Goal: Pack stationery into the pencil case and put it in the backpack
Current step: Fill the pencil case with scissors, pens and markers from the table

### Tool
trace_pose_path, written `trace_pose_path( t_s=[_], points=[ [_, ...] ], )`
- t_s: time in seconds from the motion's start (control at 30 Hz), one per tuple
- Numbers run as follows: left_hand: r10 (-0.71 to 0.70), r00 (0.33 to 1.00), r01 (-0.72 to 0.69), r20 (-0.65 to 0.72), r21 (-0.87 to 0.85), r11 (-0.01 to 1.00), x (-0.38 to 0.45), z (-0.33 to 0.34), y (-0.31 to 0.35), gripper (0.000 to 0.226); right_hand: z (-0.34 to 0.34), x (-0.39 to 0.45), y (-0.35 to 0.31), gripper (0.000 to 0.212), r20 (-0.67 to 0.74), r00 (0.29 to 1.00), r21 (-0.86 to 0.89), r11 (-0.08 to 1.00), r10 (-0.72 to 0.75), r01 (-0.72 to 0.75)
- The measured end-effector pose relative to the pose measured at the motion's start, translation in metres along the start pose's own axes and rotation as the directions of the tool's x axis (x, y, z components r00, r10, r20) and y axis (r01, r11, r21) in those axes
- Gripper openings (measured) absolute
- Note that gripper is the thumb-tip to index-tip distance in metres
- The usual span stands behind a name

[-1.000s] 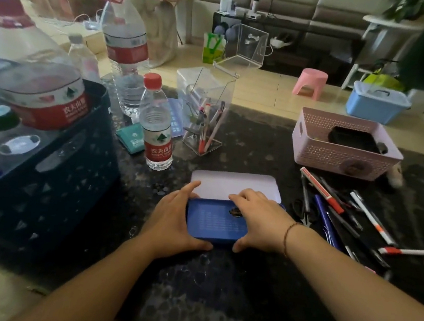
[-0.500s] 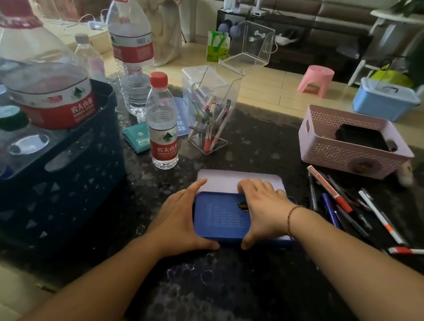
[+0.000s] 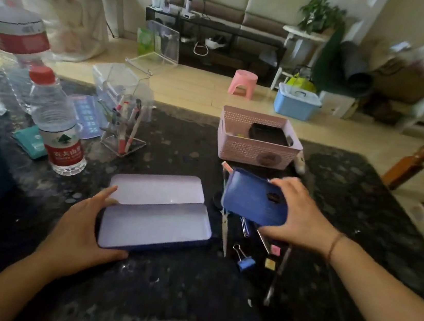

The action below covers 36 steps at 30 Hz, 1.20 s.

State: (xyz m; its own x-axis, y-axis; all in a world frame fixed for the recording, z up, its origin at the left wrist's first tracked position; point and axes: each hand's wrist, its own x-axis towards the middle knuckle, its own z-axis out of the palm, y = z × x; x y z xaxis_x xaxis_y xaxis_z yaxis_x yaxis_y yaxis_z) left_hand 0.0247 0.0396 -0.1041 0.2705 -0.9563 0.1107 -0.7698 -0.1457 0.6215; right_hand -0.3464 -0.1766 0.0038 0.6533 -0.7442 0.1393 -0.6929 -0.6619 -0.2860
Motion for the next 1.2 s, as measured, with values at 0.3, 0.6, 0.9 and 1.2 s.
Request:
trace_pose_path(
  t_s=[0.3,0.6,0.9,1.2],
  points=[
    [0.056,0.998,-0.056,-0.001,0.114,0.992,-0.002,-0.001,0.010,0.117,-0.014,-0.160,0.183,0.115,0.257,0.852,0.023,0.879,0.456,-0.477],
    [0.013,1.000,-0.015,0.023,0.085,0.996,-0.006,-0.003,0.018,0.116,0.004,-0.124,0.131,0.075,-0.064,0.940,0.003,0.942,0.334,-0.334],
    [0.016,1.000,-0.019,0.017,0.153,0.988,-0.006,-0.001,0.012,0.113,0.059,0.037,0.000,0.015,-0.040,0.990,-0.126,0.982,0.135,-0.139],
    [0.050,0.999,-0.052,0.017,0.141,0.989,-0.005,-0.003,0.010,0.113,0.097,0.045,-0.058,0.049,0.147,0.894,-0.382,0.858,0.422,-0.343]
  ],
)
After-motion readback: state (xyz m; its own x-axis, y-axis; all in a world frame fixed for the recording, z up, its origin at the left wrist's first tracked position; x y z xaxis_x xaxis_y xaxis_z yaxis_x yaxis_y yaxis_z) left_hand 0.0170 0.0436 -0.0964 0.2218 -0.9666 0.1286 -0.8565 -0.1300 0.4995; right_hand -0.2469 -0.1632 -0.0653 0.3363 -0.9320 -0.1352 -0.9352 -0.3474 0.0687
